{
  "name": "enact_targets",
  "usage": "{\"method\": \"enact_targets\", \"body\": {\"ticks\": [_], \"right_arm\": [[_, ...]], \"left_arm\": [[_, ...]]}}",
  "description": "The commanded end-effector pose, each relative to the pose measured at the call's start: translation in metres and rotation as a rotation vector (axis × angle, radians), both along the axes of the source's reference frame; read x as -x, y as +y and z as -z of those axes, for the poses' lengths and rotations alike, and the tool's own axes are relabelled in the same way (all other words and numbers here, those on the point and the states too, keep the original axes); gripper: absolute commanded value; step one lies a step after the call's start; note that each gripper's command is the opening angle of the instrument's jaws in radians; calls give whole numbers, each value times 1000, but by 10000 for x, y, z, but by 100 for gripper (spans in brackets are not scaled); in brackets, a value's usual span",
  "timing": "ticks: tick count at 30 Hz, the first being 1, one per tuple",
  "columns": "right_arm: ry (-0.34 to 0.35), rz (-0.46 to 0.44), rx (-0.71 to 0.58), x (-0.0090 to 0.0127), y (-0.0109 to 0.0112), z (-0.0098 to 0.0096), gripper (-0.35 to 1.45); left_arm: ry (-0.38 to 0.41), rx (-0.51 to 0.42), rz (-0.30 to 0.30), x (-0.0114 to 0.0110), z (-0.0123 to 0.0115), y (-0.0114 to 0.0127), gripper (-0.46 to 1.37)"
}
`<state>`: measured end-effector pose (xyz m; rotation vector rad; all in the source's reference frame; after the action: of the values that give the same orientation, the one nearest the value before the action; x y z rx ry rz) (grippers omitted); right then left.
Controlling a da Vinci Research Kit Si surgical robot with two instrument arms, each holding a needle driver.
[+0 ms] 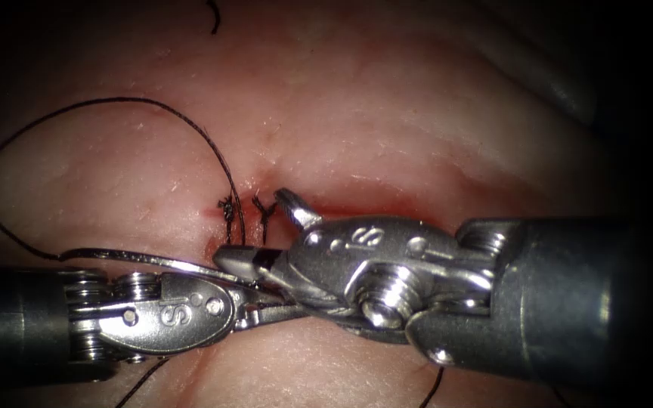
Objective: Wound Closure
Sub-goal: Pass the needle from the left to the right tool
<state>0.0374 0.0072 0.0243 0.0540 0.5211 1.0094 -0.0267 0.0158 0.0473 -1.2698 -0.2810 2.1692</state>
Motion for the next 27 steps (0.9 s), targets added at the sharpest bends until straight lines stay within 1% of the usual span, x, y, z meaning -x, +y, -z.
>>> {"method": "enact_targets", "body": {"ticks": [1,5,9,12,13,15,17,20,22,24,27], "right_arm": [[1,1,-2,1,1,0,118],[5,5,8,4,8,4,118],[6,11,12,12,19,12,117],[4,34,16,21,27,18,118],[3,53,21,27,30,21,120],[4,62,22,32,32,23,124],[7,77,25,36,32,26,131],[51,96,15,37,29,31,131],[66,103,12,36,27,35,130],[73,127,21,35,23,42,131],[89,146,24,35,20,48,132]], "left_arm": [[-5,-3,-6,0,0,0,-35],[-7,2,-9,1,0,0,-35],[-6,11,-16,2,-1,1,-35],[6,45,-66,2,-2,2,-35],[14,67,-100,3,-3,3,-35],[17,73,-113,3,-4,4,-35],[21,66,-125,3,-5,5,-35],[30,52,-150,5,-8,8,-35],[35,45,-162,5,-9,9,-35],[44,30,-188,6,-11,11,-35],[59,22,-203,6,-13,12,-35]]}}
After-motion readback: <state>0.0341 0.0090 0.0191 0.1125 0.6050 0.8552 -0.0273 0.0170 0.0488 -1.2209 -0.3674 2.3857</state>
